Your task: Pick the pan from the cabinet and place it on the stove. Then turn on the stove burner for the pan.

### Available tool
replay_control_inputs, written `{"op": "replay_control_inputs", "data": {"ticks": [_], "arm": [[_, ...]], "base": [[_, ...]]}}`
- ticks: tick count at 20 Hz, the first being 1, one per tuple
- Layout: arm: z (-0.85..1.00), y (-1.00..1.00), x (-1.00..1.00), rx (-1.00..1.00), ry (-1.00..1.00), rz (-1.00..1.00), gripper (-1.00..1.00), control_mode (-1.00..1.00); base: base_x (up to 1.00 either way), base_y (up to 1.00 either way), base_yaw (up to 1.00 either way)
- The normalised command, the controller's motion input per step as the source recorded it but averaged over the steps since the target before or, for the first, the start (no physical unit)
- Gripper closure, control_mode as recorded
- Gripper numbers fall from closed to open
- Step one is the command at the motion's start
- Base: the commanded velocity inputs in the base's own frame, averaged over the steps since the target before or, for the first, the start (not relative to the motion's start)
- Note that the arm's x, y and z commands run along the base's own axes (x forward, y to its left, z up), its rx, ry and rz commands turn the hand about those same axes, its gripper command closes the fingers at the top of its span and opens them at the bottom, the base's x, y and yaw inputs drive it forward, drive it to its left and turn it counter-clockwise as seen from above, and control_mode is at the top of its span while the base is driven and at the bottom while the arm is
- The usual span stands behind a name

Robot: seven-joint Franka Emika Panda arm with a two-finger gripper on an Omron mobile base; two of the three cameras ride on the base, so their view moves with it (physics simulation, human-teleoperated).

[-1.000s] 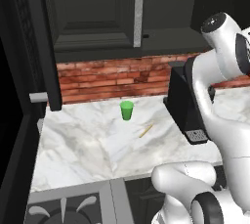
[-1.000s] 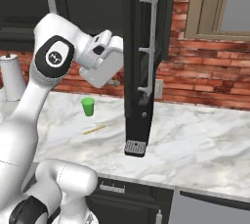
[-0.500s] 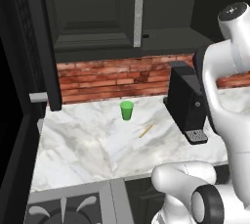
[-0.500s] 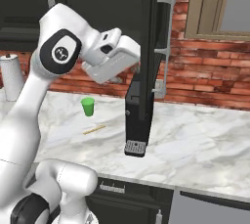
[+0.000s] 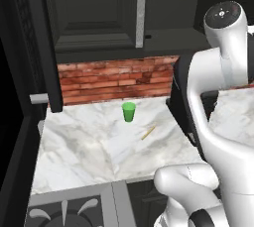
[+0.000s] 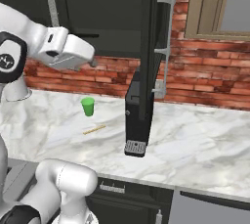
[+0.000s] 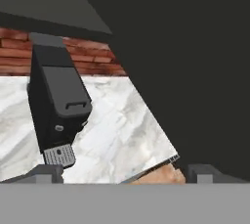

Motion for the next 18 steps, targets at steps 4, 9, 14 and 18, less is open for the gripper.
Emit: {"op": "replay_control_inputs", "data": {"ticks": [4,9,14,18], "arm": [[0.37,0.86,-0.03,0.07,-0.34,0.00,-1.00,-1.00],[0.36,0.68,0.00,0.09,-0.29,0.03,-1.00,-1.00],[0.26,0.66,0.14,0.09,-0.17,0.09,-1.00,-1.00],[0.22,0.41,0.40,0.05,-0.08,0.15,-1.00,-1.00]], "base": [[0.00,0.00,0.00],[0.00,0.00,0.00],[0.00,0.00,0.00],[0.00,0.00,0.00]]}}
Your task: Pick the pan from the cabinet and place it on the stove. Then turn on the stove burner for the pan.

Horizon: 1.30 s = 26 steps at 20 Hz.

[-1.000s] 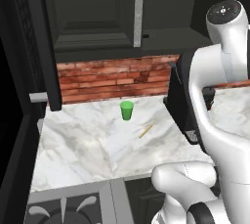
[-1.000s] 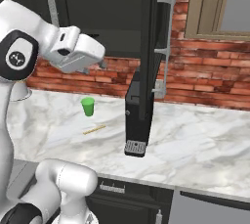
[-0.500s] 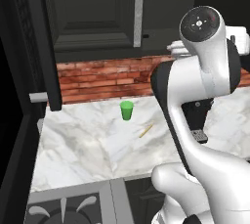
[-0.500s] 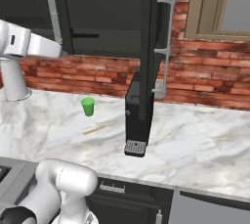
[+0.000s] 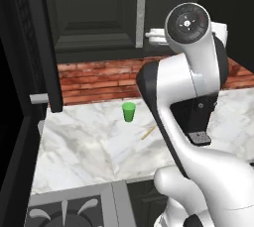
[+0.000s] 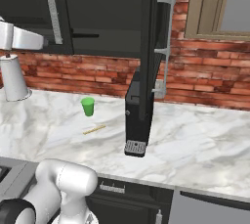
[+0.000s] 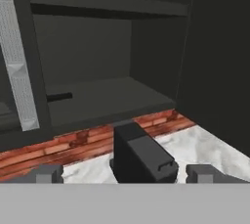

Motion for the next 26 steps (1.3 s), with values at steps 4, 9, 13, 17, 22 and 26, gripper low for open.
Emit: {"op": "replay_control_inputs", "data": {"ticks": [4,9,13,17,22,26], "arm": [[0.03,0.34,0.50,0.00,-0.03,0.17,-1.00,-1.00],[0.00,0.22,0.41,0.00,-0.05,0.17,-1.00,-1.00],[0.00,0.04,0.51,0.00,0.00,0.13,-1.00,-1.00],[0.00,0.15,0.48,0.00,0.03,0.07,-1.00,-1.00],[0.02,0.28,0.41,-0.02,0.09,0.00,-1.00,-1.00],[0.00,0.16,0.42,0.00,0.07,0.00,-1.00,-1.00]], "base": [[0.00,0.00,0.00],[0.00,0.00,0.00],[0.00,0.00,0.00],[0.00,0.00,0.00],[0.00,0.00,0.00],[0.00,0.00,0.00]]}}
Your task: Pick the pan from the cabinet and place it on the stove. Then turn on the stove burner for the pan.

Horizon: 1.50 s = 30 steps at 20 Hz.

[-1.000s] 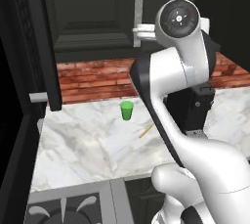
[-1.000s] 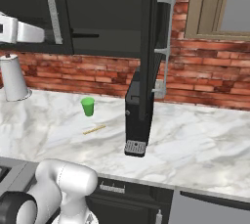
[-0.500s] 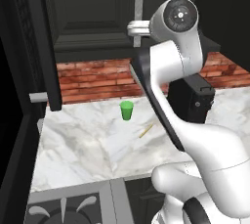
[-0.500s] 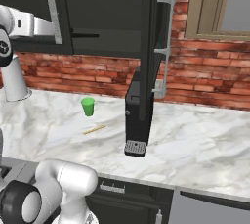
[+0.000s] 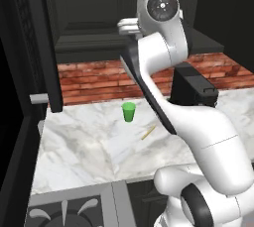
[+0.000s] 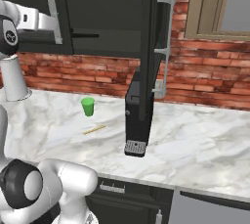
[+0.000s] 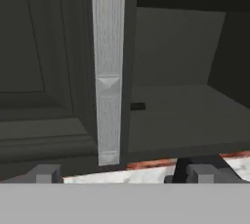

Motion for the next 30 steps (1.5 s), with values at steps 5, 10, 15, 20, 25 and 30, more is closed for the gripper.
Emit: {"op": "replay_control_inputs", "data": {"ticks": [5,10,15,20,25,30], "arm": [[0.00,-0.03,0.34,0.02,0.00,0.03,-1.00,-1.00],[0.00,-0.01,0.31,0.04,0.00,0.02,-1.00,-1.00],[0.00,0.00,0.23,0.03,0.00,0.01,-1.00,-1.00],[0.00,0.00,0.23,0.01,0.00,0.00,-1.00,-1.00],[0.00,0.00,0.27,0.00,0.00,0.00,-1.00,-1.00],[0.00,0.02,0.29,0.00,0.00,0.00,-1.00,-1.00]], "base": [[0.00,0.00,0.00],[0.00,0.00,0.00],[0.00,0.00,0.00],[0.00,0.00,0.00],[0.00,0.00,0.00],[0.00,0.00,0.00]]}}
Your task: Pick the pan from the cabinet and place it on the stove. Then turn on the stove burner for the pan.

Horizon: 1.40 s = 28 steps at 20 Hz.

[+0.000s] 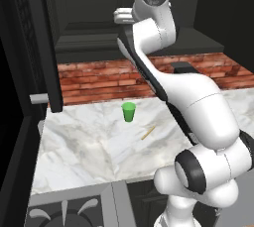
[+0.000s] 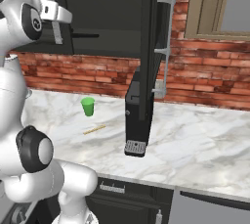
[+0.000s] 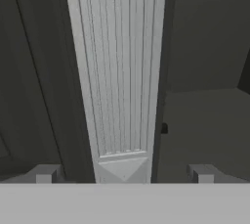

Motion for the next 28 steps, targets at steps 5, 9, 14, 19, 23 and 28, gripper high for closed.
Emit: {"op": "replay_control_inputs", "data": {"ticks": [5,9,14,19,23,28], "arm": [[0.00,0.04,0.24,0.00,0.01,0.00,-1.00,-1.00],[-0.05,0.19,0.26,0.00,0.03,0.00,1.00,-1.00],[-0.06,0.22,0.20,0.00,0.05,0.00,1.00,-1.00],[-0.02,0.16,0.06,-0.01,0.05,0.00,1.00,-1.00],[0.00,0.03,-0.30,0.00,0.00,0.00,1.00,-1.00],[0.05,0.17,-0.72,0.00,-0.05,0.00,1.00,-1.00]], "base": [[0.00,0.00,0.00],[0.00,0.00,0.00],[0.00,0.00,0.00],[0.00,0.00,0.00],[0.00,0.00,0.00],[0.00,0.00,0.00]]}}
